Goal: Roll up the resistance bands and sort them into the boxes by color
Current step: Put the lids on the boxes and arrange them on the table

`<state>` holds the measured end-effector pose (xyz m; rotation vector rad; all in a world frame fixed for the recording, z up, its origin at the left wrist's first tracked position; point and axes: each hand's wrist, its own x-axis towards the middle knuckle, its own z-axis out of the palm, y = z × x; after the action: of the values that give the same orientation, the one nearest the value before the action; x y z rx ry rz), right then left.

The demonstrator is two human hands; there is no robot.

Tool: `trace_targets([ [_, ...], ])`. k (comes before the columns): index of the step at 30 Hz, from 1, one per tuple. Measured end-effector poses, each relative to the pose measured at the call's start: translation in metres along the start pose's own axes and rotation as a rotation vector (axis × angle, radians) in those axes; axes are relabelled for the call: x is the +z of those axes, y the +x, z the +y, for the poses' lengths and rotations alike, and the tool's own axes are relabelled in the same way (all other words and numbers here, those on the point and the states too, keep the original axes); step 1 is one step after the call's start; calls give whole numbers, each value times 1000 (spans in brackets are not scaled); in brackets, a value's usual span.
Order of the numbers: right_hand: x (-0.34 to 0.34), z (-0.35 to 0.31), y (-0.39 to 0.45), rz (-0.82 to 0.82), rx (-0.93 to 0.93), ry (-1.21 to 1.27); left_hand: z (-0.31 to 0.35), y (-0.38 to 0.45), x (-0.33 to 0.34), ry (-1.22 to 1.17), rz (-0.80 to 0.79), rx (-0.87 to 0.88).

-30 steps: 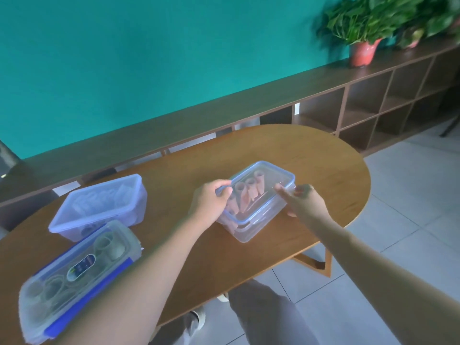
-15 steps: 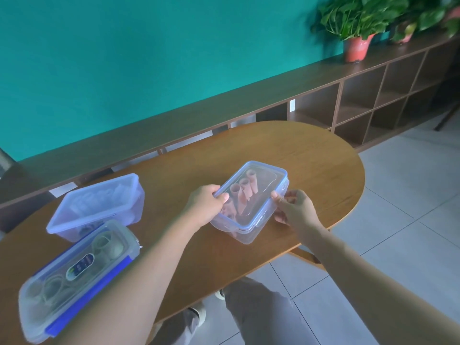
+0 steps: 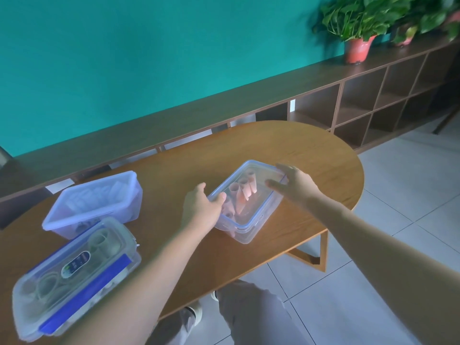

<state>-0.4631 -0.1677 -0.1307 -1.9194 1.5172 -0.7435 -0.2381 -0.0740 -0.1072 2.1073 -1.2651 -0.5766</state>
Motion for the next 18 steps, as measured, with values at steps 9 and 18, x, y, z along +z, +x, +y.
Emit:
trace_targets([
  [9, 26, -8, -40, 89, -1, 123, -43, -31, -8, -271, 276, -196],
  [18, 44, -26, -51, -20, 24, 241, -66, -44, -22, -277, 238, -257],
])
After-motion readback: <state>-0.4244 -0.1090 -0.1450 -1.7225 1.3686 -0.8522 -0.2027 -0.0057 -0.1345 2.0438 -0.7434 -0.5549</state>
